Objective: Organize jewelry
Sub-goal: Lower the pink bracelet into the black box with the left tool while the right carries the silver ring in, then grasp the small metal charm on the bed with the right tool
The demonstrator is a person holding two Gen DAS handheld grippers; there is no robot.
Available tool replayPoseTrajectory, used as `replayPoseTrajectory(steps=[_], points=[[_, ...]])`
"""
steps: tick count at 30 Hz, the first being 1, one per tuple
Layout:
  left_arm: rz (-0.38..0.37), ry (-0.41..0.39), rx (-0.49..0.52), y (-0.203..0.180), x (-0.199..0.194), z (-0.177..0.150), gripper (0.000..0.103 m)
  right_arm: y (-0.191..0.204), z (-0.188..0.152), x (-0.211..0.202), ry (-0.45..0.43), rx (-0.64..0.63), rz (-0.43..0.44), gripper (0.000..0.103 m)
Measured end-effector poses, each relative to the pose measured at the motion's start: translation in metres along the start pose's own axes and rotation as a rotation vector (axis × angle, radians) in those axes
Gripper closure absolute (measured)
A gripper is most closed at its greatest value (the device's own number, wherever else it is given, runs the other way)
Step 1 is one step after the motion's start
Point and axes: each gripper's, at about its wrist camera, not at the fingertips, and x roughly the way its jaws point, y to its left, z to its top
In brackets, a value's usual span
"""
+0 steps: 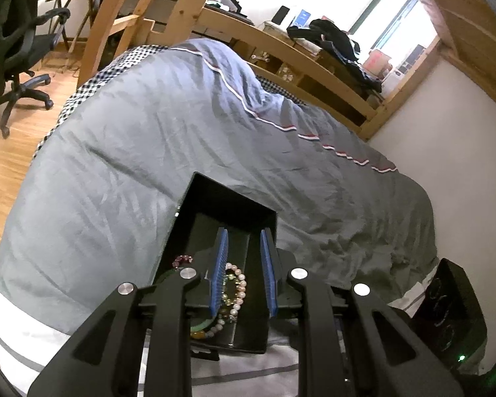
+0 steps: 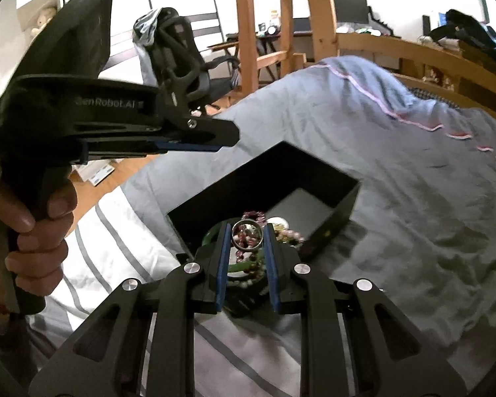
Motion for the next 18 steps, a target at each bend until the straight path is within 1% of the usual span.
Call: replayPoseTrajectory(steps=[1, 2, 3, 4, 5, 6, 7, 9, 10, 11, 12, 14, 16, 18], points=[[0.011, -0.005, 0.004, 0.000, 0.000, 0.000, 0.082, 0.001, 0.000, 0.003, 0.011, -0.001, -0.001, 0.073], [0.020, -0.011, 0.008, 0.000, -0.001, 0.000, 0.074, 0.001, -0.001, 0.005, 0.017, 0.002, -0.004, 0.061], [0.027, -0.017, 0.010, 0.000, -0.002, -0.001, 0.067, 0.000, -0.002, 0.003, 0.000, 0.008, -0.012, 0.030], [0.035, -0.025, 0.012, 0.000, -0.002, -0.001, 0.053, -0.002, -0.003, -0.004, -0.039, 0.016, -0.036, 0.011], [0.046, -0.039, 0.018, -0.001, -0.004, -0.001, 0.044, -0.005, -0.004, -0.010, -0.070, 0.023, -0.055, 0.009], [0.054, -0.048, 0.022, -0.002, -0.005, -0.001, 0.037, -0.009, -0.003, -0.013, -0.075, 0.031, -0.062, 0.009], [0.055, -0.054, 0.023, -0.003, -0.005, -0.001, 0.034, -0.013, -0.002, -0.014, -0.073, 0.040, -0.067, 0.009], [0.057, -0.064, 0.025, -0.004, -0.006, -0.001, 0.023, -0.029, -0.002, -0.023, -0.079, 0.072, -0.109, 0.009], [0.063, -0.070, 0.031, -0.005, -0.006, -0.001, 0.020, -0.036, -0.001, -0.027, -0.083, 0.085, -0.124, 0.006], [0.076, -0.079, 0.041, -0.008, -0.007, -0.002, 0.014, -0.047, -0.001, -0.033, -0.093, 0.107, -0.144, 0.005], [0.082, -0.085, 0.048, -0.009, -0.006, -0.003, 0.012, -0.059, -0.001, -0.041, -0.106, 0.132, -0.166, 0.004], [0.087, -0.097, 0.068, -0.014, -0.006, -0.003, 0.011, -0.077, -0.002, -0.053, -0.120, 0.164, -0.202, 0.004], [0.087, -0.101, 0.098, -0.021, -0.004, -0.005, 0.009, -0.090, -0.004, -0.061, -0.130, 0.180, -0.231, 0.004], [0.095, -0.104, 0.134, -0.028, -0.001, -0.007, 0.008, -0.105, -0.007, -0.073, -0.141, 0.195, -0.268, 0.004]])
